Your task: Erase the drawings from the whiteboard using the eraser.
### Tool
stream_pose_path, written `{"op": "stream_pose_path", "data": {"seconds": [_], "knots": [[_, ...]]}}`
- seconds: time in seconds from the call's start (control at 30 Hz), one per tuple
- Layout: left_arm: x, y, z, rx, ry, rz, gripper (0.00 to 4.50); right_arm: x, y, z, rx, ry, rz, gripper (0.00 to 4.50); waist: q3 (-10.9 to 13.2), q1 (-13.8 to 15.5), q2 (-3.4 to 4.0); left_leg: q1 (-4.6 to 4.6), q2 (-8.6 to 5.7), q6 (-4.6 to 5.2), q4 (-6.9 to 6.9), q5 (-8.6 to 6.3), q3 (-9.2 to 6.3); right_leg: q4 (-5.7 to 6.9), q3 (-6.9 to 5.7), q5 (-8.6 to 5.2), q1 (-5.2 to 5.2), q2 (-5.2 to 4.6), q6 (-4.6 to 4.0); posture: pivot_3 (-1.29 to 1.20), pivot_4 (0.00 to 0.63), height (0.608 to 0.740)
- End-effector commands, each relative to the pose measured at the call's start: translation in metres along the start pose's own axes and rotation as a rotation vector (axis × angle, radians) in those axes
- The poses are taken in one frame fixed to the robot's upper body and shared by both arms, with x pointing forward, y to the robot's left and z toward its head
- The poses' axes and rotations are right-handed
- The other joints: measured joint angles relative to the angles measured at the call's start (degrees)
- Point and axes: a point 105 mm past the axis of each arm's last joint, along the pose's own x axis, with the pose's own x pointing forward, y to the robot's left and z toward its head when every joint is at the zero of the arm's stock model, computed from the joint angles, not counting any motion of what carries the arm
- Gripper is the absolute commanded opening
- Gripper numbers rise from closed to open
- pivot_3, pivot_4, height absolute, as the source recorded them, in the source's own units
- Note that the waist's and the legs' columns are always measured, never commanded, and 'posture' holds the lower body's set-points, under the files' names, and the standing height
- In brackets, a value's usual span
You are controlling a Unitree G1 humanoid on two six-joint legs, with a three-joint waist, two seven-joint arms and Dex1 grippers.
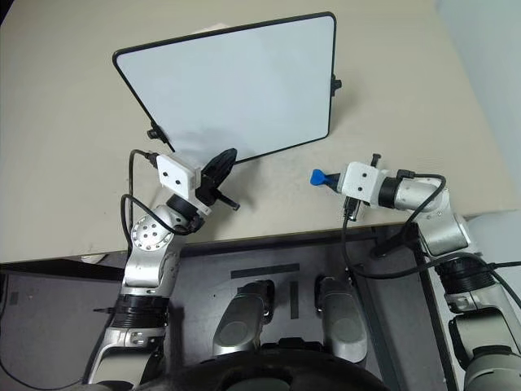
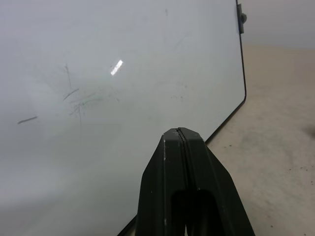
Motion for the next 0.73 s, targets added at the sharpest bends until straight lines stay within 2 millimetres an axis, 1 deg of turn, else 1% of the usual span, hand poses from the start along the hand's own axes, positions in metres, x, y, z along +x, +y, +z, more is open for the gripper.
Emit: {"op": "stream_pose_path", "data": {"seconds": [0.03, 0.07, 0.17, 0.23, 0.3, 0.43, 0.53, 0.63, 0.73], "knots": [[0.0, 0.007, 0.01, 0.022, -0.031, 0.003, 0.0, 0.0, 0.006, 0.01, 0.065, -0.026, 0.046, 0.82, 0.0, 0.03, 0.0, 0.04, 0.0, 0.01, 0.01, 0.01, -0.02, 0.0, 0.0, -0.02, 0.05, 0.01, 0.04, 0.0, 0.15, 0.74], [0.0, 0.008, 0.011, 0.025, -0.031, 0.003, 0.0, 0.001, 0.007, 0.011, 0.074, -0.025, 0.05, 1.12, 0.0, 0.05, 0.0, 0.04, 0.0, 0.02, 0.01, 0.03, -0.04, 0.0, 0.0, -0.03, 0.07, 0.01, 0.06, 0.0, 0.15, 0.74], [-0.002, 0.013, 0.012, 0.035, -0.027, 0.004, 0.0, 0.006, 0.006, 0.019, 0.089, -0.051, 0.043, 2.22, 0.0, 0.08, 0.0, 0.03, -0.01, 0.08, 0.02, 0.08, -0.06, 0.01, 0.02, -0.02, 0.07, 0.01, 0.08, 0.0, 0.15, 0.74], [-0.003, 0.016, 0.013, 0.043, -0.023, 0.004, 0.0, 0.006, 0.0, 0.024, 0.071, -0.066, 0.006, 2.89, 0.0, 0.09, 0.0, 0.03, -0.01, 0.09, 0.03, 0.09, -0.07, 0.02, 0.03, -0.01, 0.07, 0.01, 0.08, 0.0, 0.15, 0.74], [-0.004, 0.019, 0.015, 0.052, -0.02, 0.002, 0.0, 0.002, -0.009, 0.027, 0.062, -0.081, -0.042, 3.56, 0.0, 0.1, 0.0, 0.04, -0.01, 0.09, 0.03, 0.09, -0.08, 0.03, 0.03, 0.05, 0.07, 0.02, -0.03, 0.0, 0.15, 0.74], [-0.008, 0.021, 0.014, 0.063, -0.007, 0.006, 0.0, -0.015, -0.019, 0.033, 0.109, -0.144, -0.113, 3.56, 0.0, 0.4, 0.0, 0.02, -0.04, 0.09, 0.04, 0.09, -0.1, 0.04, 0.06, 0.17, 0.07, 0.0, -0.21, 0.0, 0.15, 0.74], [-0.01, 0.018, 0.014, 0.06, 0.002, -0.007, 0.0, -0.027, -0.021, 0.029, 0.139, -0.137, -0.158, 3.56, 0.0, 0.52, 0.0, 0.01, -0.06, 0.11, 0.03, 0.07, -0.11, 0.03, 0.08, 0.19, 0.08, 0.01, -0.3, 0.0, 0.15, 0.74], [-0.003, 0.017, 0.016, 0.064, 0.004, -0.046, 0.0, -0.038, -0.023, 0.031, 0.16, -0.149, -0.206, 3.56, 0.0, 0.66, 0.0, 0.0, -0.07, 0.11, 0.03, 0.05, -0.11, 0.03, 0.09, 0.17, 0.09, 0.01, -0.32, 0.0, 0.15, 0.74], [0.002, 0.015, 0.017, 0.06, 0.004, -0.071, 0.0, -0.043, -0.023, 0.033, 0.169, -0.151, -0.235, 3.56, 0.0, 0.67, 0.0, 0.0, -0.08, 0.11, 0.04, 0.06, -0.1, 0.04, 0.1, 0.13, 0.09, 0.01, -0.23, 0.0, 0.15, 0.74]]}}
